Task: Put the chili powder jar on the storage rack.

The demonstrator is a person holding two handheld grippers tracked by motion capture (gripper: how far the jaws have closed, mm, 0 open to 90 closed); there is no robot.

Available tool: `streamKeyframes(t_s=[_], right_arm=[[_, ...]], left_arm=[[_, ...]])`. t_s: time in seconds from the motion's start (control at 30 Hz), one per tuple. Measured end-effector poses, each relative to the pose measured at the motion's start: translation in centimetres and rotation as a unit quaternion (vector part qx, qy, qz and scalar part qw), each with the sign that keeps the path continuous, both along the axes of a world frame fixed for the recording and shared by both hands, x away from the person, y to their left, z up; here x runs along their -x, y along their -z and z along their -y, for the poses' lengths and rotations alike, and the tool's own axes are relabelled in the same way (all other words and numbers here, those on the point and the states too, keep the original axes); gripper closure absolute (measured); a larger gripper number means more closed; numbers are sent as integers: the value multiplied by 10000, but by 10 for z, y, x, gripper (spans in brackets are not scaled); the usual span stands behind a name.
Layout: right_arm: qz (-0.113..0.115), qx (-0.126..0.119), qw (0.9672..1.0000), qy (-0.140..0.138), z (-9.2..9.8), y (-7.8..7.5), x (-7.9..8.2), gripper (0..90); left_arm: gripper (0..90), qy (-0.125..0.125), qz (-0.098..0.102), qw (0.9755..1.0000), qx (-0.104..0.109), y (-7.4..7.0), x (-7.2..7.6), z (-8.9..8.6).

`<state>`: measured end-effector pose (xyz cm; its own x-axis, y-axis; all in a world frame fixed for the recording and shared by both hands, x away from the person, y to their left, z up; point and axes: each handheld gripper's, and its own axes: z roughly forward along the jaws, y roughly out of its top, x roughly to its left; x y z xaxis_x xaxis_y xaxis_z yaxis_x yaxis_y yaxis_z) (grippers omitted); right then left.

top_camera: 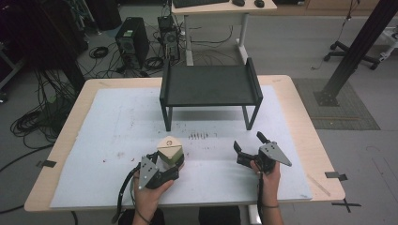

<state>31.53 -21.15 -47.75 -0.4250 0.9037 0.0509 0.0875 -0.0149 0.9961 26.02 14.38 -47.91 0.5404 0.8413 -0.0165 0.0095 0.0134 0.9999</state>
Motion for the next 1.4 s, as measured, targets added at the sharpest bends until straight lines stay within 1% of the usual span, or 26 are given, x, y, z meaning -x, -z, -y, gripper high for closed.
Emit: streamKeyframes(t_s=[0.37,0.53,0.67,1.17,1.3,1.4], right_arm=[[0,-77,10000,13,1,0,0,19],[-16,-46,10000,1,1,0,0,19],[-26,-87,10000,23,1,0,0,19],[-10,-120,9999,16,2,0,0,19],[-14,-63,10000,9,1,0,0,20],[-17,-77,10000,5,1,0,0,20]], left_arm=[[283,5,2,10000,-2,0,0,0],[283,9,-3,10000,1,0,0,0],[283,8,-5,10000,1,0,0,0],[283,9,-13,10000,5,0,0,0],[283,8,-10,10000,1,0,0,0],[283,8,-8,10000,0,0,0,0]])
